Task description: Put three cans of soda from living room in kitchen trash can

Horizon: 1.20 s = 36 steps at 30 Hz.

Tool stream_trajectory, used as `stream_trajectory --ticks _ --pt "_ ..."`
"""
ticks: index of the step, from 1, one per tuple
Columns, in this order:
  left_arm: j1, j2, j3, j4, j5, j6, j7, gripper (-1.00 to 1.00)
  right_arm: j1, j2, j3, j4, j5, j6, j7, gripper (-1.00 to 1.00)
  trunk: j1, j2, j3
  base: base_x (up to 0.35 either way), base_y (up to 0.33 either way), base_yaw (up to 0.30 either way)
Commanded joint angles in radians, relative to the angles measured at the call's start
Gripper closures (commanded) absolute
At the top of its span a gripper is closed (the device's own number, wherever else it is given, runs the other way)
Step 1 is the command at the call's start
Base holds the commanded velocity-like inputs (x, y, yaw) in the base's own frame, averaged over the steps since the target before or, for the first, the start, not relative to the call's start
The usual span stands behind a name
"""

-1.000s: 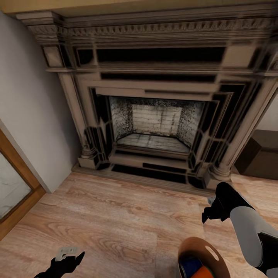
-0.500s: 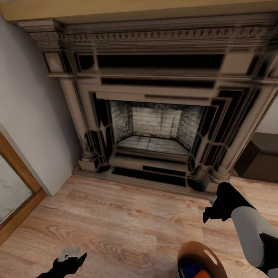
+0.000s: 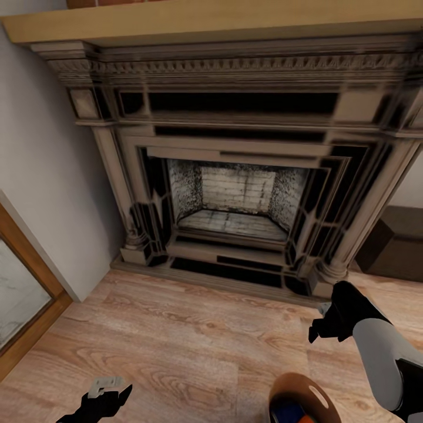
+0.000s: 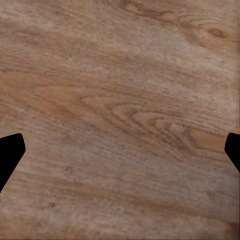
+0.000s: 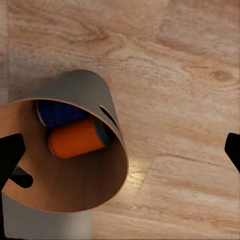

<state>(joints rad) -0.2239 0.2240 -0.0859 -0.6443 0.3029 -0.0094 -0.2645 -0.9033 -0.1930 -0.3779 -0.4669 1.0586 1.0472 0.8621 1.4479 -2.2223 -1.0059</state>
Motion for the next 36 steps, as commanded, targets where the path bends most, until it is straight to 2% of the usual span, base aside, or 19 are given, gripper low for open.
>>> stream_trajectory --ticks 1,2,3,5,6,8,9,12,18,19,27,36 --pt "0.000 -0.001 0.000 0.003 0.000 0.000 0.000 -1.00 0.006 0.000 -0.007 -0.002 0.000 -0.007 0.000 -1.00 -0.004 0.007 0.003 0.000 0.000 0.000" --pt "0.000 -0.001 0.000 0.006 0.000 0.000 0.000 -1.00 0.011 -0.001 -0.012 -0.004 0.000 -0.016 0.000 -1.00 -0.008 0.014 0.006 0.000 0.000 0.000" --pt "0.000 -0.010 0.000 0.021 -0.001 0.000 -0.001 -1.00 0.076 -0.002 -0.105 -0.051 0.000 -0.112 -0.004 -1.00 -0.012 0.021 0.009 0.000 0.000 0.000" --pt "0.000 -0.011 0.000 0.021 -0.001 0.000 -0.001 -1.00 0.089 -0.001 -0.119 -0.064 0.000 -0.143 -0.010 -1.00 -0.019 0.035 0.016 0.000 0.000 0.000" --pt "0.000 -0.011 0.000 0.021 -0.001 0.000 -0.001 -1.00 0.098 0.000 -0.140 -0.074 -0.001 -0.171 -0.019 -1.00 -0.023 0.042 0.019 0.000 0.000 0.000" --pt "0.000 -0.011 0.000 0.021 0.000 0.000 -0.001 -1.00 0.104 0.001 -0.166 -0.080 -0.001 -0.189 -0.033 -1.00 -0.023 0.042 0.019 0.000 0.000 0.000" --pt "0.000 -0.011 0.001 0.021 0.001 -0.001 0.000 -1.00 0.108 0.001 -0.193 -0.083 -0.001 -0.202 -0.048 -1.00 -0.023 0.042 0.019 0.000 0.000 0.000" --pt "0.000 -0.011 0.002 0.020 0.003 0.000 0.001 -1.00 0.112 0.001 -0.223 -0.086 -0.002 -0.223 -0.064 -1.00 -0.019 0.035 0.016 0.000 0.000 0.000" --pt "0.000 -0.016 0.004 0.019 0.004 0.004 0.004 -1.00 0.127 0.001 -0.249 -0.088 -0.002 -0.254 -0.077 -1.00 0.004 -0.007 -0.003 0.000 0.000 0.000" --pt "0.000 -0.027 0.003 0.020 0.004 0.011 0.005 -1.00 0.133 0.001 -0.254 -0.088 -0.002 -0.260 -0.079 -1.00 0.008 -0.014 -0.006 0.000 0.000 0.000" --pt "0.000 -0.041 0.002 0.021 0.004 0.018 0.004 -1.00 0.140 0.000 -0.258 -0.089 -0.002 -0.266 -0.081 -1.00 0.038 -0.070 -0.031 0.000 0.000 0.000" --pt "0.000 -0.043 0.001 0.020 0.005 0.015 0.002 -1.00 0.149 0.000 -0.259 -0.090 -0.002 -0.268 -0.081 -1.00 0.038 -0.070 -0.031 0.000 0.000 0.000"
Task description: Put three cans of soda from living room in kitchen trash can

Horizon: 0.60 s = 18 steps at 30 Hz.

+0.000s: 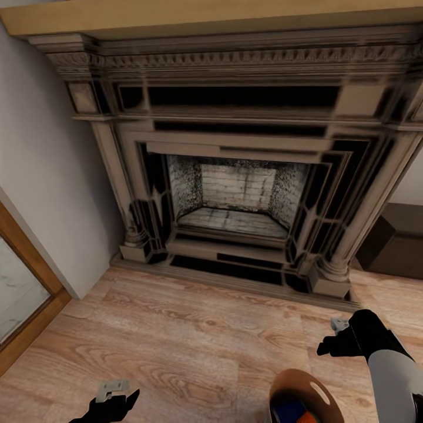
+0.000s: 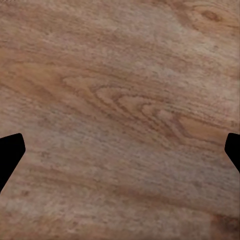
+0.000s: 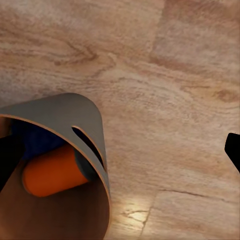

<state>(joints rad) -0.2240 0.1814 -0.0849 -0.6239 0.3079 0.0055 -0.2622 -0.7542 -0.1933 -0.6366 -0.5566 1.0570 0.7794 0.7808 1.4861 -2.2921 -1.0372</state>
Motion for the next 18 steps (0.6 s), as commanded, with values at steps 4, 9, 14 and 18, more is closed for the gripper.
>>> stream_trajectory --ticks 4,9,14,18 --pt "0.000 0.001 0.000 0.000 0.000 -0.001 0.000 -1.00 0.002 0.000 0.000 0.000 0.000 0.000 0.000 -1.00 0.000 0.000 0.000 0.000 0.000 0.000" --pt "0.000 0.001 0.000 0.000 0.001 -0.005 0.000 -1.00 0.002 0.001 0.000 0.000 0.000 0.000 -0.001 -1.00 0.000 0.000 0.000 0.000 0.000 0.000" --pt "0.000 0.001 0.000 -0.001 0.001 -0.008 0.000 -1.00 0.002 0.002 0.000 0.000 0.000 0.000 -0.001 -1.00 0.000 0.000 0.000 0.000 0.000 0.000" --pt "0.000 0.001 -0.001 -0.001 0.001 -0.007 -0.001 -1.00 0.003 0.002 0.000 0.000 0.000 0.000 -0.001 -1.00 0.000 0.000 0.000 -0.066 0.000 0.000"
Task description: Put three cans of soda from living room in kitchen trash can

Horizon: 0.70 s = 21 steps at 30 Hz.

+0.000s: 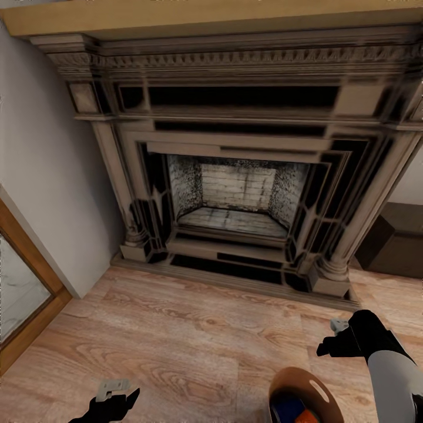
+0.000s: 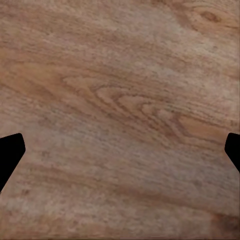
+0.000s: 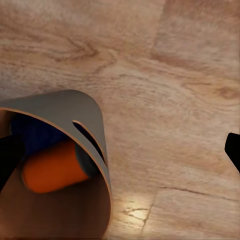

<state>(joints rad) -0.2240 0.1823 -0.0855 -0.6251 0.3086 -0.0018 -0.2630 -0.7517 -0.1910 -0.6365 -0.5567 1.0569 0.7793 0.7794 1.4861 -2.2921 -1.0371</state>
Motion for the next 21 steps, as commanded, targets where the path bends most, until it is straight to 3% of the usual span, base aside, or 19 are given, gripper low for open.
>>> stream_trajectory --ticks 1,15,21 --pt "0.000 0.000 0.000 0.000 0.000 0.000 0.000 -1.00 0.000 0.000 0.000 0.000 0.000 0.000 0.000 -1.00 0.000 0.000 0.000 -0.169 0.000 0.000" --pt "0.000 0.000 0.000 -0.001 0.000 0.000 -0.001 -1.00 0.000 0.001 0.000 0.001 0.000 0.000 0.000 -1.00 0.000 0.000 0.000 -0.246 0.000 0.000" --pt "0.000 0.000 0.000 -0.001 0.000 -0.001 -0.001 -1.00 0.000 0.000 0.000 0.001 0.000 0.000 0.000 -1.00 0.000 0.000 0.000 -0.112 0.000 0.000"
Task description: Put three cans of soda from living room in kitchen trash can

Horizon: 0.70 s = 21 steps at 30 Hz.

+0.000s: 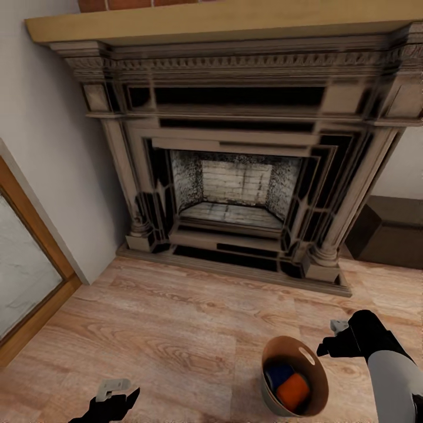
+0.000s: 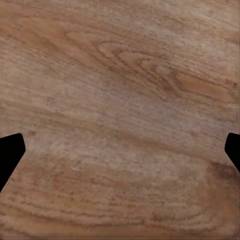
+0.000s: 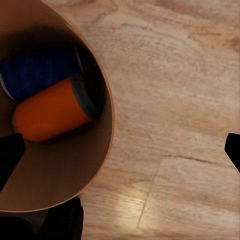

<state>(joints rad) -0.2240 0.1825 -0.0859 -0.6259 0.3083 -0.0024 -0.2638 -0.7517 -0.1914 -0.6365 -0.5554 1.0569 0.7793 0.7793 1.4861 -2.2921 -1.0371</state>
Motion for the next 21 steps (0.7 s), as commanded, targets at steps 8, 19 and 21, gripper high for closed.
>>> stream_trajectory --ticks 8,19,21 --pt "0.000 0.000 0.000 0.000 0.000 0.001 0.000 -1.00 0.000 0.000 0.000 0.000 0.000 0.000 0.000 -1.00 -0.008 0.014 0.006 -0.026 0.000 0.000" --pt "0.000 -0.001 0.000 0.001 -0.001 0.004 0.000 -1.00 0.003 -0.001 0.000 0.000 0.000 0.000 0.000 -1.00 -0.050 0.091 0.041 -0.002 0.000 0.000" --pt "0.000 -0.001 -0.001 0.001 -0.002 0.006 0.000 -1.00 0.004 -0.001 0.000 0.000 0.000 0.000 0.000 -1.00 -0.058 0.105 0.047 0.000 0.000 0.000"
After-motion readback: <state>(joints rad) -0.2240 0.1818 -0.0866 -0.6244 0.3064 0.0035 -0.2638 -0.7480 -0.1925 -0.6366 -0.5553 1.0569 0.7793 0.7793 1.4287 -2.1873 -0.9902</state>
